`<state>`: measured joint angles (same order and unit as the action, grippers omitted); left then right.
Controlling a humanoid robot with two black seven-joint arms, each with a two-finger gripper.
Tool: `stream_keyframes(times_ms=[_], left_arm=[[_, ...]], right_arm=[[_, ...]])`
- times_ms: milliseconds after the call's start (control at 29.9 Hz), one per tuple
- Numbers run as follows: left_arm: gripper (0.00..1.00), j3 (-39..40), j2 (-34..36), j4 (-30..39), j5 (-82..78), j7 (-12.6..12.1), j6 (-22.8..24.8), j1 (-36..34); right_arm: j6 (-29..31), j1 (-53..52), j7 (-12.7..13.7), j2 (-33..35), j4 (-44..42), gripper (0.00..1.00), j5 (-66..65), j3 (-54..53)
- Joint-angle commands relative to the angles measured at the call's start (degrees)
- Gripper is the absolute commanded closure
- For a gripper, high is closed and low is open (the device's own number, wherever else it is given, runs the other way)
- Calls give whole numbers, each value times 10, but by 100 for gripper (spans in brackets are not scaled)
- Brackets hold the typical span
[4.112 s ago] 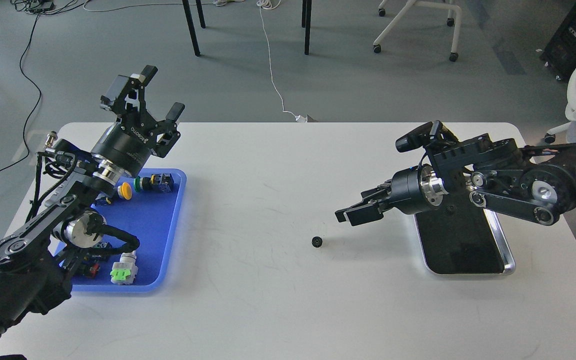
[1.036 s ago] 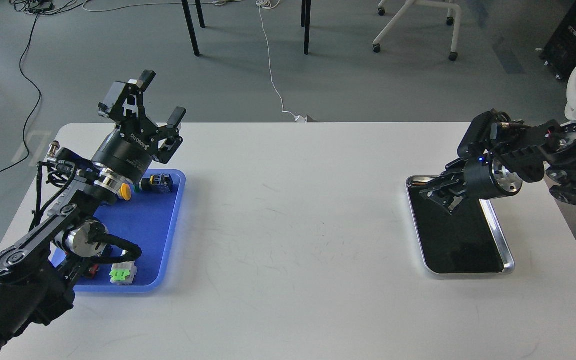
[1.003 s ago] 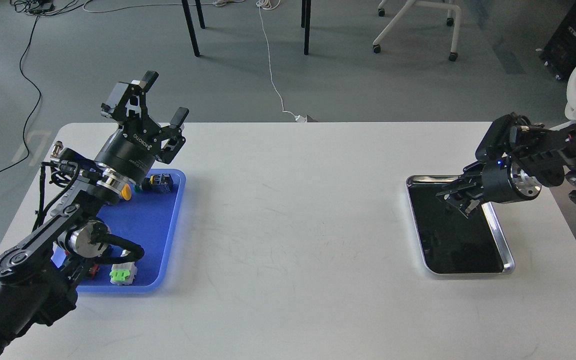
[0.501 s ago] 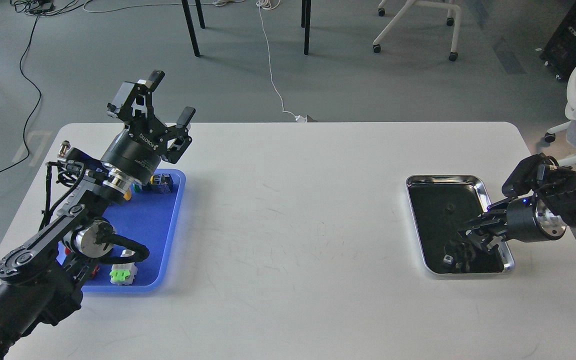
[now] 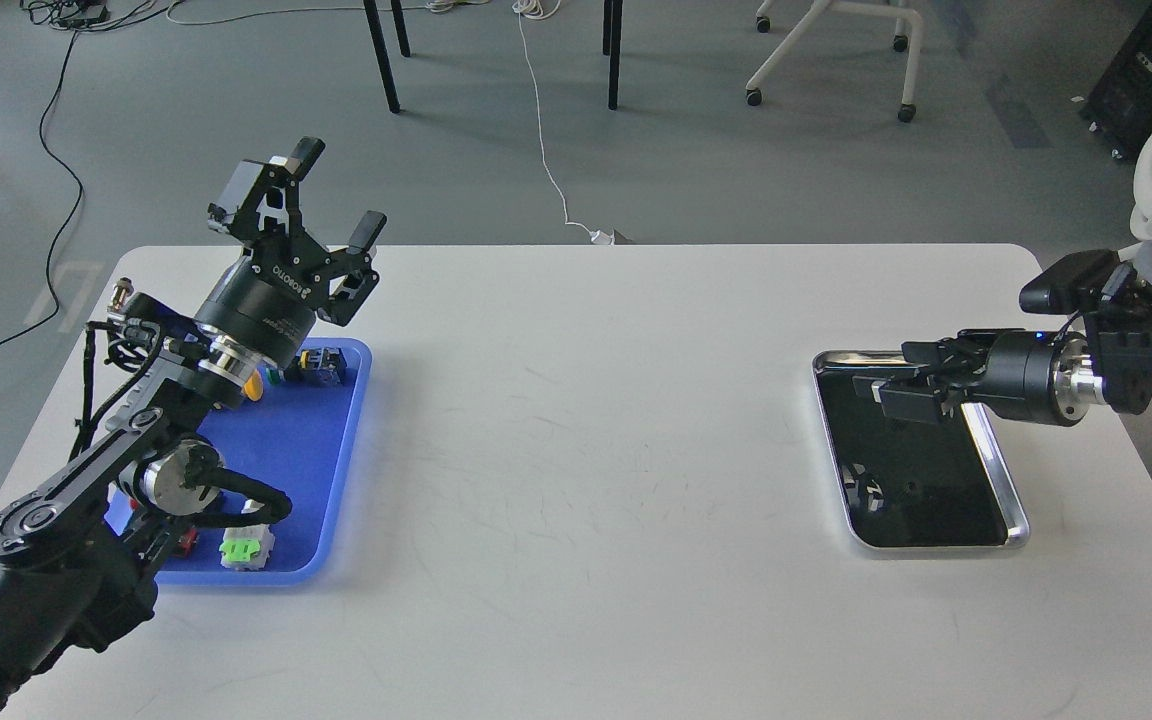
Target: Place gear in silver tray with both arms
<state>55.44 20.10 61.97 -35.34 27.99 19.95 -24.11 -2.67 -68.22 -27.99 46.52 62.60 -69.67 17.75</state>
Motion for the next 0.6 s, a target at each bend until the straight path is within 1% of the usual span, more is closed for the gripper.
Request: stream_keyframes(times_ms=[0, 100, 167, 301, 401, 568], left_arm=[[2, -1, -5, 0, 0, 0, 0, 4], [2, -2, -9, 0, 0, 0, 1, 6], [2, -6, -11, 1, -1, 0, 1, 15], [2, -10, -25, 4, -3, 0, -5, 25], [2, -10, -41, 4, -10, 0, -18, 30], [2, -10, -46, 4, -12, 0, -51, 35]], right_arm=[[1, 29, 0, -5, -2, 3, 178, -72], [1, 58, 0, -16, -2, 3, 341, -116], [1, 79, 0, -41, 2, 3, 439, -140], [2, 127, 0, -75, 4, 3, 573, -189], [3, 170, 0, -114, 1, 2, 633, -238], [3, 238, 0, -150, 1, 1, 640, -331]])
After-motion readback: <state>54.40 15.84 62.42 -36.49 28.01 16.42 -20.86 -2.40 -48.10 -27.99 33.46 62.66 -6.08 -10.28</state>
